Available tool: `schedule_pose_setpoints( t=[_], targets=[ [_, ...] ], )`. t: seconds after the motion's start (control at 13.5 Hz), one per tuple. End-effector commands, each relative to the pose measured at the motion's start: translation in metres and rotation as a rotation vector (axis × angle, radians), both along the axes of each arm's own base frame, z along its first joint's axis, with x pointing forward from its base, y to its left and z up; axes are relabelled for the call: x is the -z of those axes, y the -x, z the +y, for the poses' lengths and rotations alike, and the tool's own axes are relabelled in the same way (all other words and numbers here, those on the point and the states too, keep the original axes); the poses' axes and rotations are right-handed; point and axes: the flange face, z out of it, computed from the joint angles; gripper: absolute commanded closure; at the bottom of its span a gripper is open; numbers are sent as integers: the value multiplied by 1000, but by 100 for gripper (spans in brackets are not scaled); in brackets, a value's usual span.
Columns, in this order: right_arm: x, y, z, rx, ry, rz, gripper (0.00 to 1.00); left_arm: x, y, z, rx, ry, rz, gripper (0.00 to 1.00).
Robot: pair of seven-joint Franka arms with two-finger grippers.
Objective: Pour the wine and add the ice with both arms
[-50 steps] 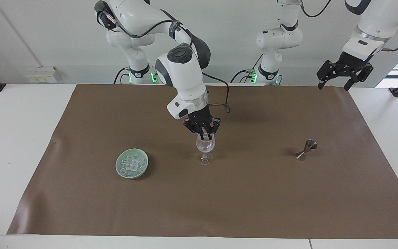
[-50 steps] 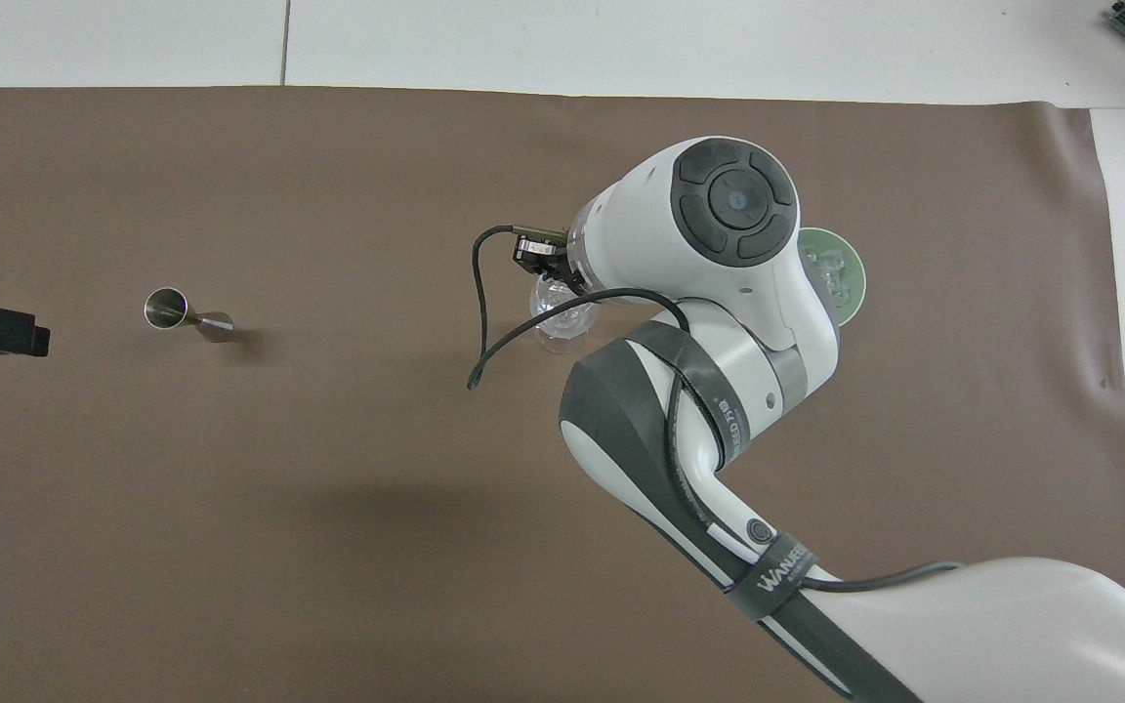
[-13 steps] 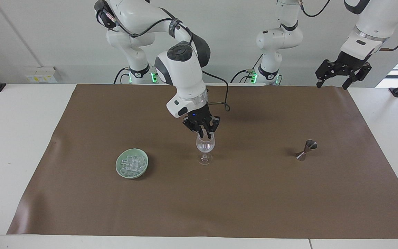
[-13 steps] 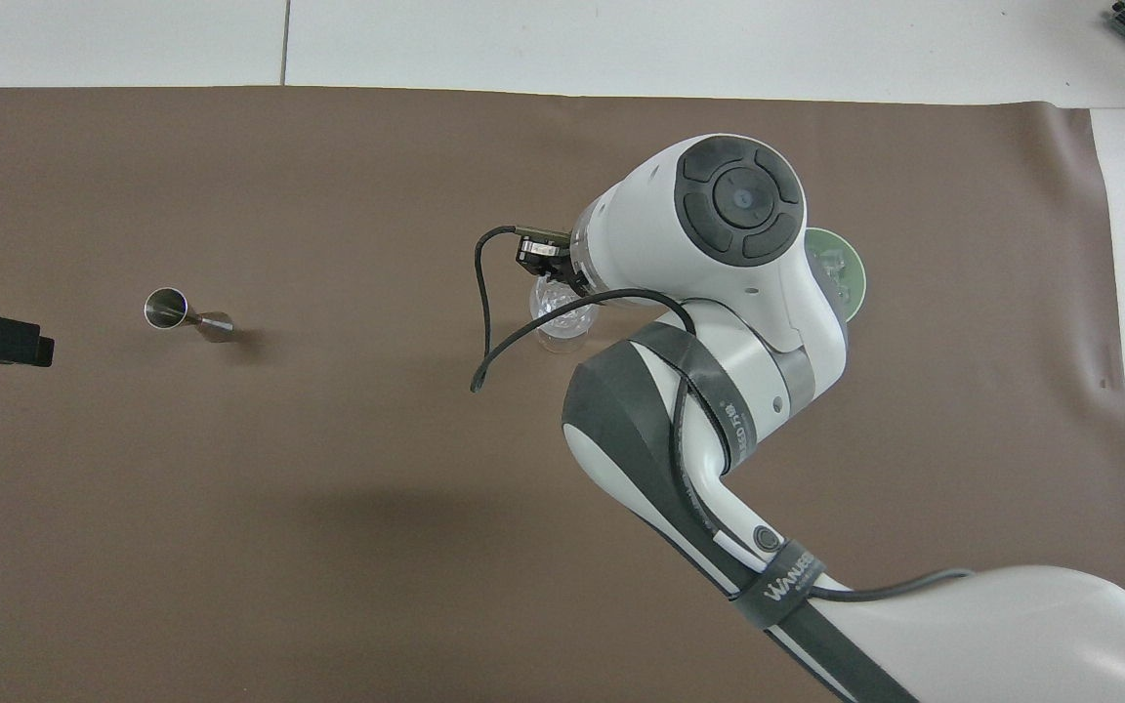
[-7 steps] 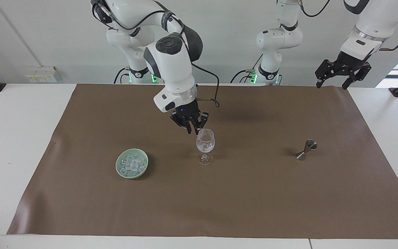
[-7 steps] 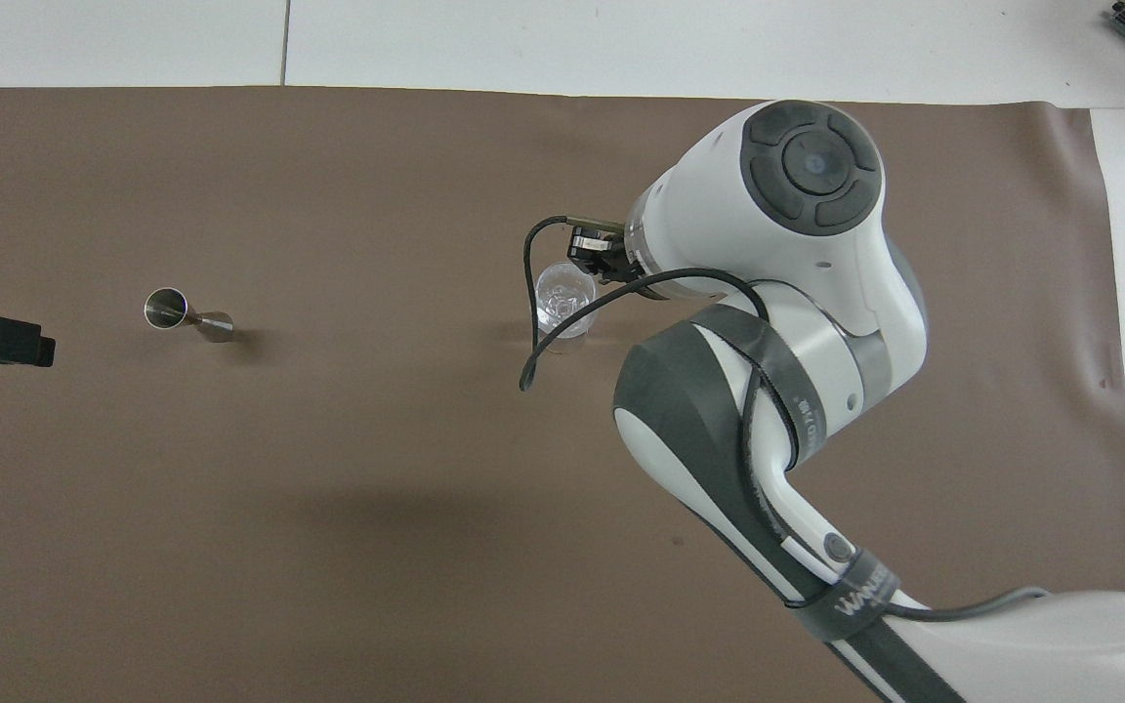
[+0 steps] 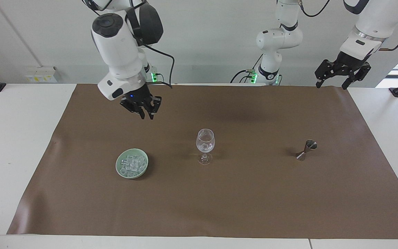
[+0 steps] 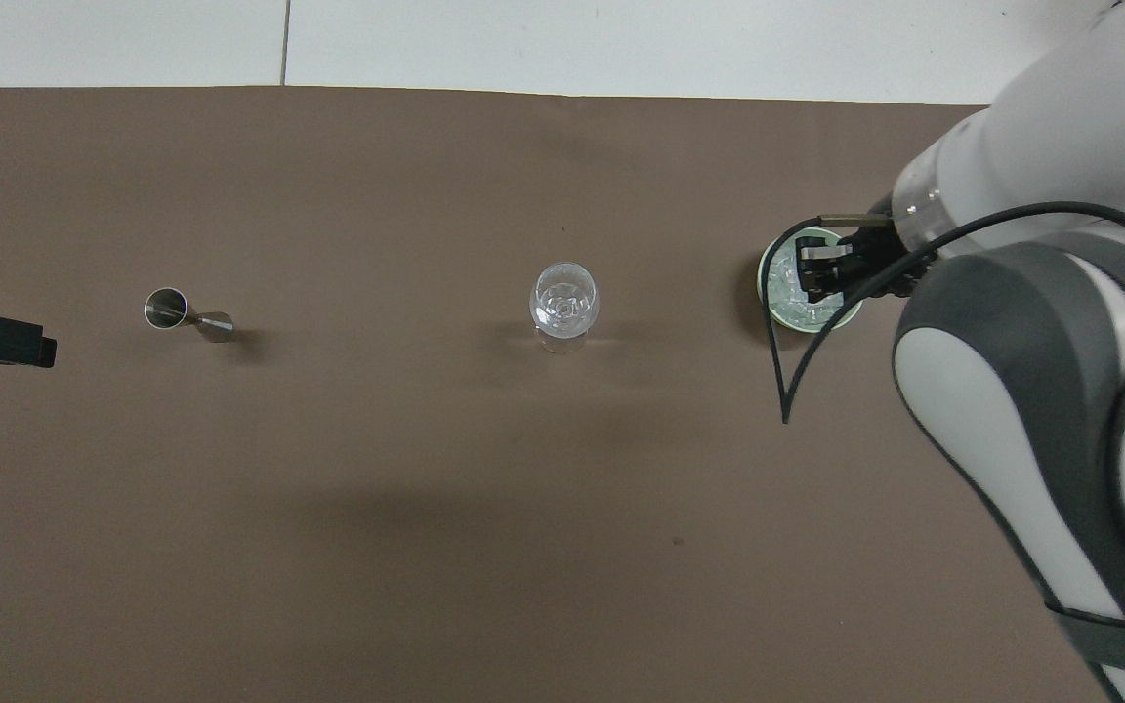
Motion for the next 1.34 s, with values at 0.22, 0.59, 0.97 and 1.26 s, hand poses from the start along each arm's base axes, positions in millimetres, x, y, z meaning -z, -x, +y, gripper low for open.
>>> schedule_pose_setpoints(
  t=[0.22, 0.59, 0.97, 1.26],
  targets=[
    [-13, 30, -95, -36, 16, 110, 6, 6, 4, -5, 75, -13, 20, 0],
    [-25, 41, -123, 15, 31, 95, 0, 8, 4, -4, 37, -10, 22, 0],
    [-25, 43, -160, 10, 42, 100, 0, 10, 6, -2, 11, -16, 30, 0],
    [-26, 44, -170, 19, 48, 98, 0, 11, 2, -4, 30, -50, 29, 0]
  ],
)
